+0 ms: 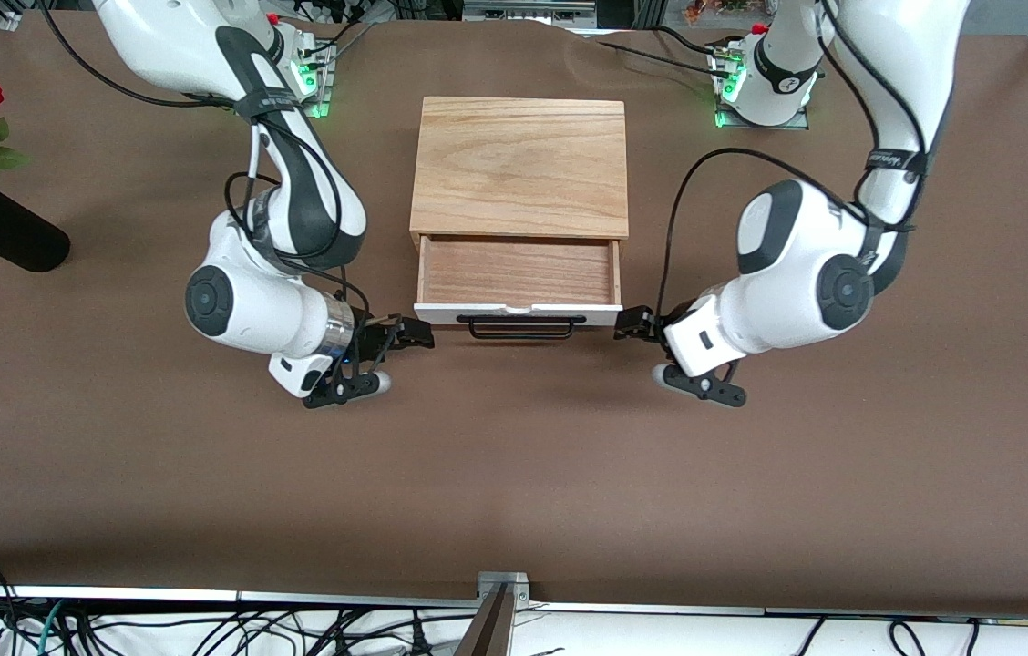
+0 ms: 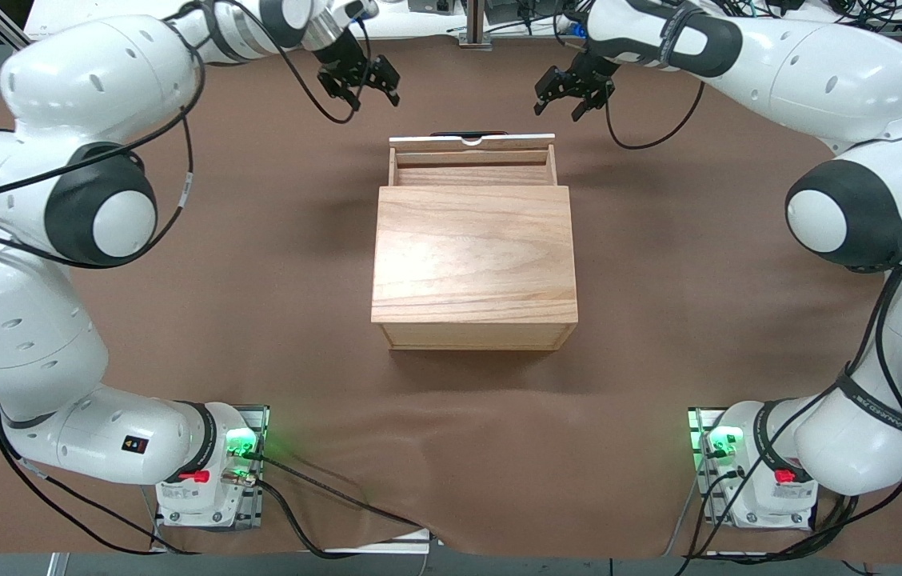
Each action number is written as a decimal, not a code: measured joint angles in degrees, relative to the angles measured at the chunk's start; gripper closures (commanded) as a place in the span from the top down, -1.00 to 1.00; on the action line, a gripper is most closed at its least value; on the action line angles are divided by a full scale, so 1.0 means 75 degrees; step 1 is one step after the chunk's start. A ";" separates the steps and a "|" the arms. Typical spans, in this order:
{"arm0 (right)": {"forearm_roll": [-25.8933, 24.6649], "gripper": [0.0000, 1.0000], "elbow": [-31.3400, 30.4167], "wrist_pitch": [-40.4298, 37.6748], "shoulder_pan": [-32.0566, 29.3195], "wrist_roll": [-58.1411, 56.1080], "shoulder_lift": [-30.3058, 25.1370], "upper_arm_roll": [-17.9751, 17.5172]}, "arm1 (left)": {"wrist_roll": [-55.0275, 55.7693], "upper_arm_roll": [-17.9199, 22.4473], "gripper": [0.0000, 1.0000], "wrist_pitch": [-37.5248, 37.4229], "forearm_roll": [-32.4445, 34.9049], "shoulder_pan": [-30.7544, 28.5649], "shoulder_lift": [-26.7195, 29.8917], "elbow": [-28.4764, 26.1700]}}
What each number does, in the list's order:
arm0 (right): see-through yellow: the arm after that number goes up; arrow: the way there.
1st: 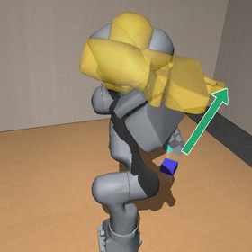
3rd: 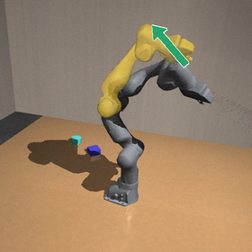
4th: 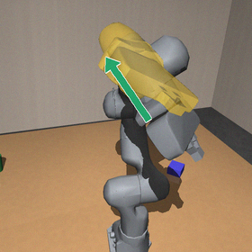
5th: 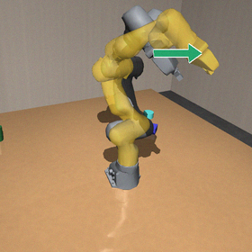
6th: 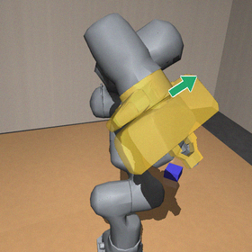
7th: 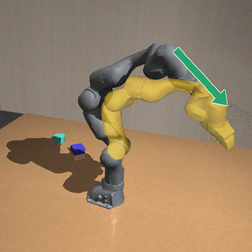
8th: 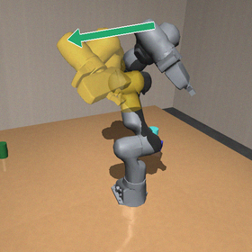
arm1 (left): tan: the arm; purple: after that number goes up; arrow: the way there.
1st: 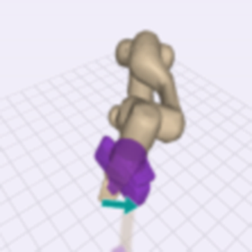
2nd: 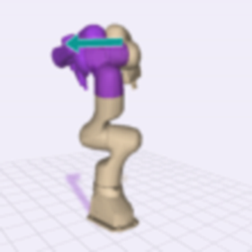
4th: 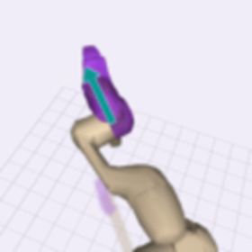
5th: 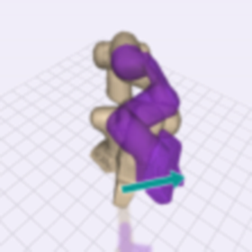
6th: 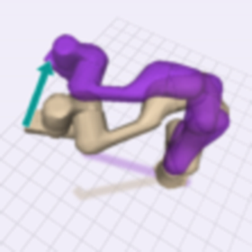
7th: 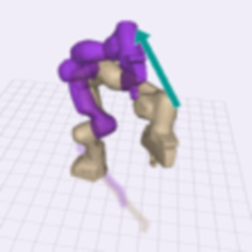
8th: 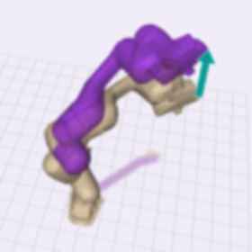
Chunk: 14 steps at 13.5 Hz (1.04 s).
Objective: Close drawer with both arms simultaneously
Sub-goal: 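Move the right gripper and the left gripper toward the drawer front, then push the white drawer front into the cabinet with both grippers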
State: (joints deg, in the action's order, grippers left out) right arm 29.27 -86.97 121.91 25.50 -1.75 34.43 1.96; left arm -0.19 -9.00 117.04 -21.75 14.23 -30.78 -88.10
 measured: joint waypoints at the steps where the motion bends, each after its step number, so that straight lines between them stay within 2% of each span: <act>1: 0.0010 1.00 0.0001 0.0083 0.0092 0.0001 0.0044 -0.0003 | 0.0093 0.0000 1.00 0.0101 -0.0227 0.0120 -0.0127 0.0009; 6: 0.0807 1.00 0.0001 0.0184 0.0473 0.0010 0.0161 -0.0016 | 0.0552 0.0001 1.00 0.0336 -0.0733 0.0350 -0.0463 0.0038; 9: 0.0878 1.00 -0.0001 0.0174 0.0665 0.0012 0.0167 -0.0023 | 0.0678 0.0001 1.00 0.0413 -0.1117 0.0500 -0.0591 0.0035; 14: 0.0899 1.00 -0.0001 0.0166 0.0744 0.0013 0.0241 -0.0022 | 0.1171 0.0004 1.00 0.0412 -0.1120 0.0792 -0.0683 0.0012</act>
State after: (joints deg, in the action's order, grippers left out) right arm 36.01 -86.98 123.15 31.08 -1.65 36.24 1.80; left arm 8.59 -8.96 120.13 -30.15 20.17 -35.90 -88.01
